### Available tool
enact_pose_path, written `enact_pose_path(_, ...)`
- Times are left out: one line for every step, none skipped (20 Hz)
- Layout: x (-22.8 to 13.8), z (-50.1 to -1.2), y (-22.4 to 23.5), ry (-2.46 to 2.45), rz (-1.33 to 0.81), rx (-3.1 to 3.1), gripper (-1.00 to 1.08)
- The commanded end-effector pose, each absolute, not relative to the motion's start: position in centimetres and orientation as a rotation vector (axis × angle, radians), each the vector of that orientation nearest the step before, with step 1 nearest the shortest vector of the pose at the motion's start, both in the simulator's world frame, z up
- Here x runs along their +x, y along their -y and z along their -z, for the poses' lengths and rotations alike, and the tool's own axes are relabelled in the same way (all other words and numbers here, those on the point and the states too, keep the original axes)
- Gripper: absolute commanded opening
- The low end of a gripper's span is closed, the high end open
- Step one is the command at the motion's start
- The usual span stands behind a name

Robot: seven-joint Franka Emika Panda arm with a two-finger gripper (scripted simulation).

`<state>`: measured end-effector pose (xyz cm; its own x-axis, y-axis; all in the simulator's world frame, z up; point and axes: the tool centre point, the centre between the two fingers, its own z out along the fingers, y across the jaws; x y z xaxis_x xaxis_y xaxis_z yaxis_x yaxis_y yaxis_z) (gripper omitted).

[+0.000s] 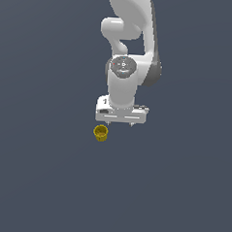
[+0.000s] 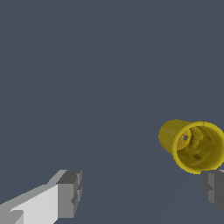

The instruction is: Pick up the object and move it to a goal position.

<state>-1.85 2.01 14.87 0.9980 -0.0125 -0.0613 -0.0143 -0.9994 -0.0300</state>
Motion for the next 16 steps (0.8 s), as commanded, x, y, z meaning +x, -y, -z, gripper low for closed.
enact_pose_path(-1.9, -14.9, -2.0, -0.021, -0.095, -3.11, 1.0)
enact_pose_path(-1.8, -14.9, -2.0, -0.021, -0.094, -3.11, 1.0)
enact_pose_path(-1.7, -15.1, -2.0, -0.021, -0.09, -3.109, 1.0)
enact_pose_path(-1.6, -15.4, -2.0, -0.02, -0.083, -3.109, 1.0)
enact_pose_path(-1.4, -15.8, -2.0, -0.02, -0.073, -3.108, 1.0)
enact_pose_path(-1.1, -16.3, -2.0, -0.02, -0.061, -3.107, 1.0)
enact_pose_path(-0.8, -16.9, -2.1, -0.02, -0.049, -3.106, 1.0)
enact_pose_path(-0.6, -17.4, -2.1, -0.021, -0.039, -3.105, 1.0)
enact_pose_path(-0.4, -17.7, -2.1, -0.022, -0.031, -3.104, 1.0)
enact_pose_path(-0.4, -17.9, -2.0, -0.024, -0.027, -3.104, 1.0)
enact_pose_path(-0.3, -17.9, -2.0, -0.025, -0.025, -3.104, 1.0)
enact_pose_path(-0.3, -17.9, -2.0, -0.025, -0.026, -3.104, 1.0)
enact_pose_path(-0.4, -17.8, -2.0, -0.023, -0.028, -3.104, 1.0)
enact_pose_path(-0.4, -17.8, -2.1, -0.019, -0.029, -3.104, 1.0)
enact_pose_path(-0.4, -17.8, -2.1, -0.017, -0.029, -3.104, 1.0)
enact_pose_path(-0.4, -17.8, -2.1, -0.018, -0.029, -3.104, 1.0)
